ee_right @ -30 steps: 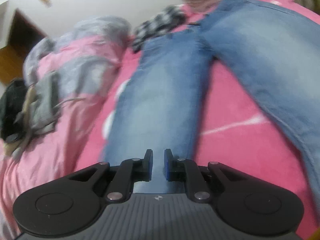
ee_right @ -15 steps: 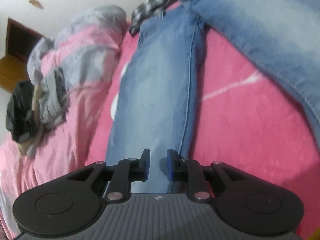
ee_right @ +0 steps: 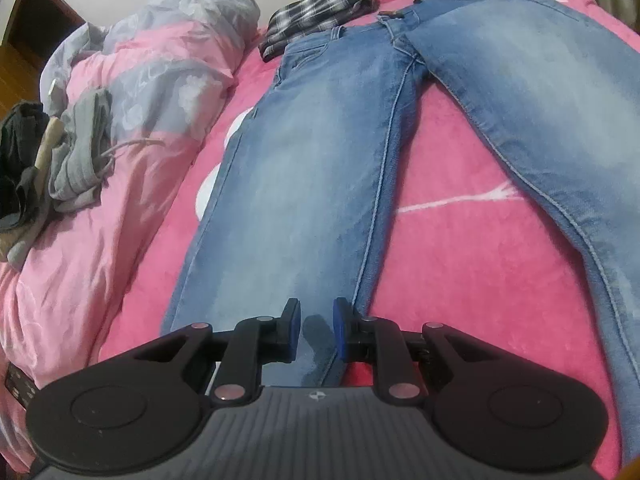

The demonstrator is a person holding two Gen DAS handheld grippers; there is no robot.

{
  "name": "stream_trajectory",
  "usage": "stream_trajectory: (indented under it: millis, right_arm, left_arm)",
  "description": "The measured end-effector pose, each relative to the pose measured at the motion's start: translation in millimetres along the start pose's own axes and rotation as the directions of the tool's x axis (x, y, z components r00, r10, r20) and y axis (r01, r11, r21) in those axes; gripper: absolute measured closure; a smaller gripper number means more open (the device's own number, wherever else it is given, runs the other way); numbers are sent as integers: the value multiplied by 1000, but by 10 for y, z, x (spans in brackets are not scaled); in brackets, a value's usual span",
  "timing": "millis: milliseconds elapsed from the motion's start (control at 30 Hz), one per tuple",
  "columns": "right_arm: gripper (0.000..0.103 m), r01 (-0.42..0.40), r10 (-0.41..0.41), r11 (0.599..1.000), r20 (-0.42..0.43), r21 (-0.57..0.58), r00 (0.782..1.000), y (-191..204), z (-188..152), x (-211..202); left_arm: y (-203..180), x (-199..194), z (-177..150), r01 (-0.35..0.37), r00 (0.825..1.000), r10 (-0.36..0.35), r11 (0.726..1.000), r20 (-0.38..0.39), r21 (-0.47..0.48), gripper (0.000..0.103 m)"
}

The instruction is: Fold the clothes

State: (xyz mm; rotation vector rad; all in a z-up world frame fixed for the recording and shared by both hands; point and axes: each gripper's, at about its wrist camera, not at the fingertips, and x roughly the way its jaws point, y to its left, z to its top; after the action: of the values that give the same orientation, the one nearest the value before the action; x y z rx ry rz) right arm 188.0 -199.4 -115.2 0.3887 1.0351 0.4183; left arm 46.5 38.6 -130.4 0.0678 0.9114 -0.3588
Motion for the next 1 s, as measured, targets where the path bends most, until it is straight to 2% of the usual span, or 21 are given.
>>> stream_trajectory:
  millis: [767,1000]
  right_arm:
    - [84,37,-37,998,-11,-43,999,33,-14,3]
    - [84,141,-134,974,46,-176,990,237,-32,-50]
  left_arm:
    - [-11,-1,7,-10,1000,10,1000,-7,-7,54]
    - [-18,-3,0,-13,1000,13,1000,-9,-7,53]
